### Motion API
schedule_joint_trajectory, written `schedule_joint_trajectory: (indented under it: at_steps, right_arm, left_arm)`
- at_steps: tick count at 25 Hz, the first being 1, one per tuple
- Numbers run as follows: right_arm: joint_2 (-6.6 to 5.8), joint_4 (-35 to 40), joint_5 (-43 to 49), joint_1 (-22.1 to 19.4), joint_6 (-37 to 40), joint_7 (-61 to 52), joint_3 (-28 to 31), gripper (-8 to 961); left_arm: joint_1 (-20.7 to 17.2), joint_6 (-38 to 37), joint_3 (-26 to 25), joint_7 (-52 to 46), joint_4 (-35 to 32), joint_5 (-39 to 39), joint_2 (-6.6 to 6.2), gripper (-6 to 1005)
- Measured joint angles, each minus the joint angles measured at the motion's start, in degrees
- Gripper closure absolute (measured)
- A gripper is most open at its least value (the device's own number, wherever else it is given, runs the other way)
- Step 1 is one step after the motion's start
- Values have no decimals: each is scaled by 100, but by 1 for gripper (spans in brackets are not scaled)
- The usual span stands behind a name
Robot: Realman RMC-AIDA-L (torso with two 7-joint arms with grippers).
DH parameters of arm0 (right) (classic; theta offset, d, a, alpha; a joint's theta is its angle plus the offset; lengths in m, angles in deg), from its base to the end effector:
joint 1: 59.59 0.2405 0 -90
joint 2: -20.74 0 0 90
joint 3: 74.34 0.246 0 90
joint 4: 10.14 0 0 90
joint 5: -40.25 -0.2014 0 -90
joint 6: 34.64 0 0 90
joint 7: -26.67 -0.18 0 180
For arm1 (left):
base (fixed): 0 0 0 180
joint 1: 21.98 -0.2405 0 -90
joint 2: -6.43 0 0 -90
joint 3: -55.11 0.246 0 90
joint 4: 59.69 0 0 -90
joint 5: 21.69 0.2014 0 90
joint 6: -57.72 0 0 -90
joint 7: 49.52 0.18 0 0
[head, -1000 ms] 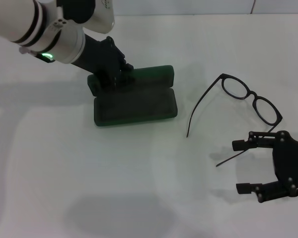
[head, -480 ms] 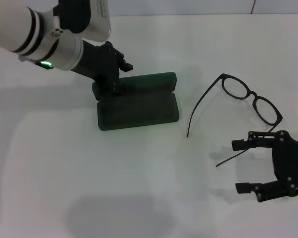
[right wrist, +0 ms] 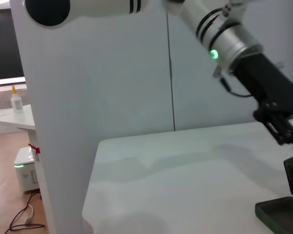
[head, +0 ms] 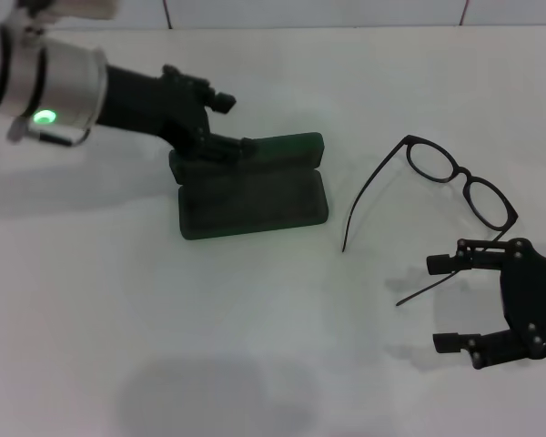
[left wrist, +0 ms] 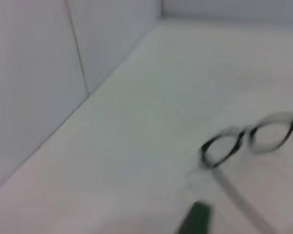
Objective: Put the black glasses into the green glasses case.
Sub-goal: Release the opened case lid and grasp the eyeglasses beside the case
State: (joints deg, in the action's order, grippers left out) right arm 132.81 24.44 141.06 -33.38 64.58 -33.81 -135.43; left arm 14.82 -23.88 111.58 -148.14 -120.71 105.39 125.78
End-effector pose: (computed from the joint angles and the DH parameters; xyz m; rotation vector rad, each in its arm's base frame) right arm 0.2339 0.2779 -0.0224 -3.0045 0.0810 0.7371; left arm -0.1792 0.3852 -0.0125 -2.7893 -0.3383 -0.1443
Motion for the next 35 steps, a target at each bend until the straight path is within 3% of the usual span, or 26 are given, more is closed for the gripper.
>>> schedule_joint_trajectory:
  at_steps: [2,6,9,11,17,22,27,35]
  right_arm:
    - [-2,-10,0,-8,0,0,6,124]
    - [-5,-21,0,-11,1,-1,10,125]
    - [-4,-22,-1,-14,1,-3,12,125]
    - [-3,-22,-6,-34,-4,-3,16,125]
    - [-8,-23,-36,-173,-66,-6,169,125]
    - [-25,-28,-17,-331,-133,-5,309,126]
    - [-13,-31,-16,-344,-258,-3,315,126]
    - [-6,-16,-38,-313,-313,-1,323,127]
  left_arm:
    - [-114,-285,-313,74,304,-477,-41,308]
    - [-469,-829,-770,548,1104,-1791,-246,309]
    - [-781,-1004,-851,1109,1646,-2441,-402,310]
    - [-1071,-1025,-931,1566,1826,-2577,-438,310]
    - [-2117,-1168,-1046,2713,1636,-2611,-314,312]
    - [-2664,-1251,-1022,3183,1588,-2533,-283,316]
    - [-2904,-1395,-1039,3285,1581,-2231,-239,312]
    - [-2944,-1851,-1054,3261,1562,-1881,-251,303]
